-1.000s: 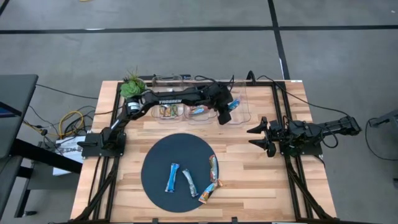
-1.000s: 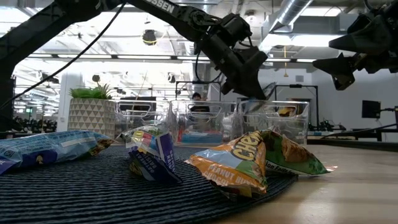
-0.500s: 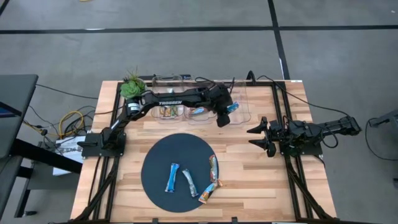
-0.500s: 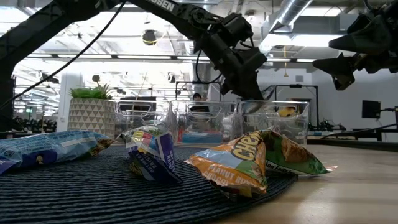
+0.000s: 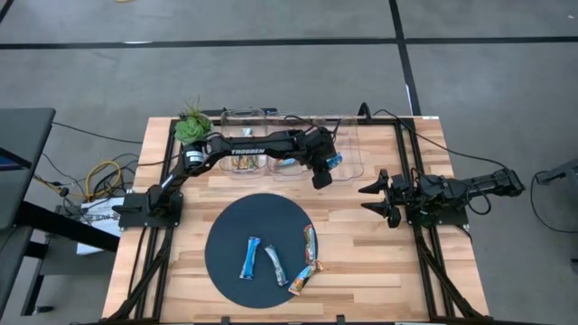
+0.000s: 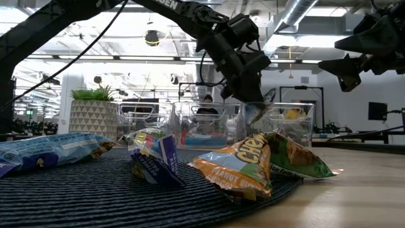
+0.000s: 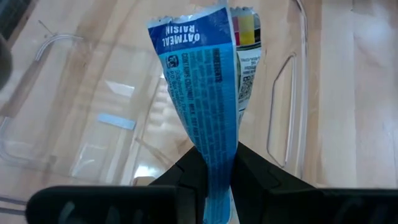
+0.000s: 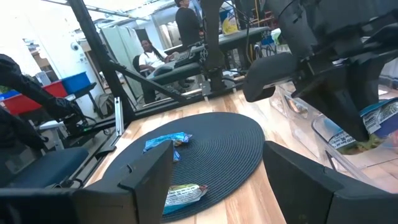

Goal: Pick and place Granola Bars by type
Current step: Put the blue granola bar into the right transparent bin

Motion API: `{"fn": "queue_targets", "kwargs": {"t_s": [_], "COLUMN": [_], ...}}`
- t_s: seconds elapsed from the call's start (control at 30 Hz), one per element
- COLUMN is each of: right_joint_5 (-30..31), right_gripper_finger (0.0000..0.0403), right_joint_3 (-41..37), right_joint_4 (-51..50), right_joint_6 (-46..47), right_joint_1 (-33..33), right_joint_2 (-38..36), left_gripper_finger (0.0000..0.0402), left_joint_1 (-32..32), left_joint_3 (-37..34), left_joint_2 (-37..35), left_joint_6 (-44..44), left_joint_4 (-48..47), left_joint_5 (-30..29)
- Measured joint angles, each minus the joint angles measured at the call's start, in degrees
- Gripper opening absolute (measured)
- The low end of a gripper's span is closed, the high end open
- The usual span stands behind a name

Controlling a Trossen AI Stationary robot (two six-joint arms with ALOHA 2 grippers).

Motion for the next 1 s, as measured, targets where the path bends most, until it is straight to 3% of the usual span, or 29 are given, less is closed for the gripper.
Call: {"fn": "queue_targets", "kwargs": {"t_s": [0.83, 1.0], "right_joint_5": [0.0, 0.0], "right_gripper_finger": [0.0244, 0.0244], "right_joint_3": [0.0, 0.0], "right_joint_4": [0.0, -0.1], "right_joint_6": [0.0, 0.0], "right_joint_1": [0.0, 0.0], "right_joint_2": [0.0, 0.0], "left_gripper_finger": [0.0050, 0.0051], "left_joint_1": [0.3, 0.3], "left_joint_3": [0.1, 0.1], "left_joint_2": [2.0, 2.8], "left_joint_6": [0.0, 4.0], "left_joint_4": [6.0, 6.4], "left_joint_5": [0.2, 0.3]}}
